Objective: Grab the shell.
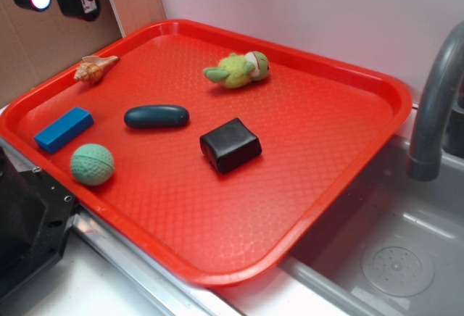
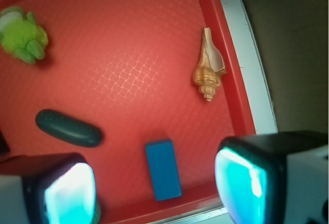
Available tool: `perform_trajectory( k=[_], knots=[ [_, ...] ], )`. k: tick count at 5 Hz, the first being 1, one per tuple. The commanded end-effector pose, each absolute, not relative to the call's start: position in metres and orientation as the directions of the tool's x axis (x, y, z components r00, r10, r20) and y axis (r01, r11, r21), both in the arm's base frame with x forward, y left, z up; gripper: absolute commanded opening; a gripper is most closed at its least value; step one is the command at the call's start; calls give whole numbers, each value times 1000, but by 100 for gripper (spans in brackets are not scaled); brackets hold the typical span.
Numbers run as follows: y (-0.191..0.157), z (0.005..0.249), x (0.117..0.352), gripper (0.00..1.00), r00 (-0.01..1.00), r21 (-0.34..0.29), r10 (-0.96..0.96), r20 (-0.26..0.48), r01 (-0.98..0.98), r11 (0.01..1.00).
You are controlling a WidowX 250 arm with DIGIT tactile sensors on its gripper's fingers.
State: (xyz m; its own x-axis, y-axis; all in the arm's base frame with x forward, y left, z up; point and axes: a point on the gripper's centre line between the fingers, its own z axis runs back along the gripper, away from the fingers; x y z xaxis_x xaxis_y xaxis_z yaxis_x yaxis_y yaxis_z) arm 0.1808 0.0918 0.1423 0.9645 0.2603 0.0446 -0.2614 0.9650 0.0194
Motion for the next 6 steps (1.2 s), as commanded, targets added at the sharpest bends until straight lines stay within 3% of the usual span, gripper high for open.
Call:
perform_trajectory(
  k=[1, 2, 3, 4, 5, 6],
  knots=[
    [98, 148, 180, 100, 963, 34, 259, 69, -262, 965],
    [128, 125, 191, 100, 897, 56, 434, 88, -439, 897],
    [142, 105, 204, 100, 894, 200, 437, 94, -447, 872],
    [147, 86, 212, 100, 935, 241, 348, 72, -355, 903],
    [147, 66, 213, 100, 962, 143, 268, 49, -272, 952],
    [147, 56, 207, 100, 967, 149, 252, 23, -253, 956]
  ],
)
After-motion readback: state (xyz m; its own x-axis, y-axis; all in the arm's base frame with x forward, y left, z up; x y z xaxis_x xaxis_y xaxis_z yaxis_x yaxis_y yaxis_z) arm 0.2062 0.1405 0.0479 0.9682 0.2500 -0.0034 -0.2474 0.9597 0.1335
